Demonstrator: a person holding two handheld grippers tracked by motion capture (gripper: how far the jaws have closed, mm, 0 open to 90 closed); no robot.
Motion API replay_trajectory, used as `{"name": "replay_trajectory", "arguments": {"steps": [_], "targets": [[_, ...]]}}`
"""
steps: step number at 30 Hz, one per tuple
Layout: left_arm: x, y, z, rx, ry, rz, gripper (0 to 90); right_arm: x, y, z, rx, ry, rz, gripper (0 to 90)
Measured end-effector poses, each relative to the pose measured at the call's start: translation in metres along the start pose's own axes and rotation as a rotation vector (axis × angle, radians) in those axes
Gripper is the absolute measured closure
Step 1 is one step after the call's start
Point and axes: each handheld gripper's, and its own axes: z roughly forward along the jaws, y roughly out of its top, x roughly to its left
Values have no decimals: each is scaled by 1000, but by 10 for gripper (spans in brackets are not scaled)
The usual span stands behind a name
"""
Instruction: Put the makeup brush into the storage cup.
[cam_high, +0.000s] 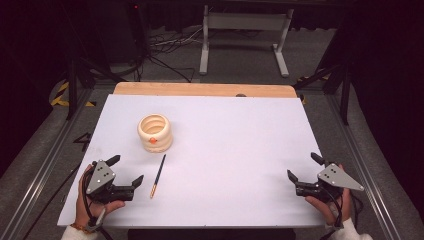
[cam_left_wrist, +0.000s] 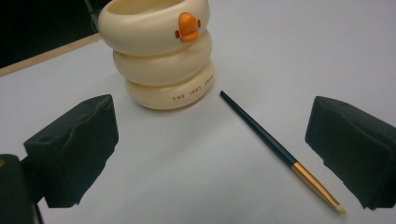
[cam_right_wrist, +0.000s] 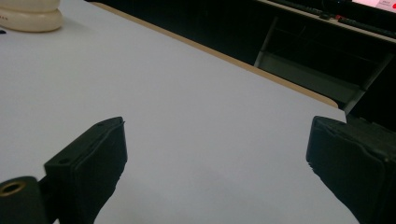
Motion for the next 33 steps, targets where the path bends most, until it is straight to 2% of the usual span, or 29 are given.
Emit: {"name": "replay_trajectory", "arguments": {"steps": [3,8,11,13,18,21,26,27,33], "targets": [[-2,0,2,35,-1,-1,35,1,-1,0,19,5,-16,59],[-5,2,3,88,-32,14,49,3,0,4,42,19,-30,61],[-4,4,8,131,-26,12,60,5,-1,8,60,29,-41,67],[-4,5,9,140,-19,10,69,5,-1,8,65,34,-44,70],[-5,15,13,183,-43,1,85,5,-3,7,86,34,-47,72],[-8,24,16,235,-48,8,103,5,-2,7,89,31,-41,72],[-10,37,25,353,-56,-10,163,7,-3,10,103,38,-50,72],[-10,39,26,364,-45,-10,163,7,-3,11,108,39,-50,72],[-14,55,37,502,-84,-29,196,7,-4,14,131,37,-56,72]]}}
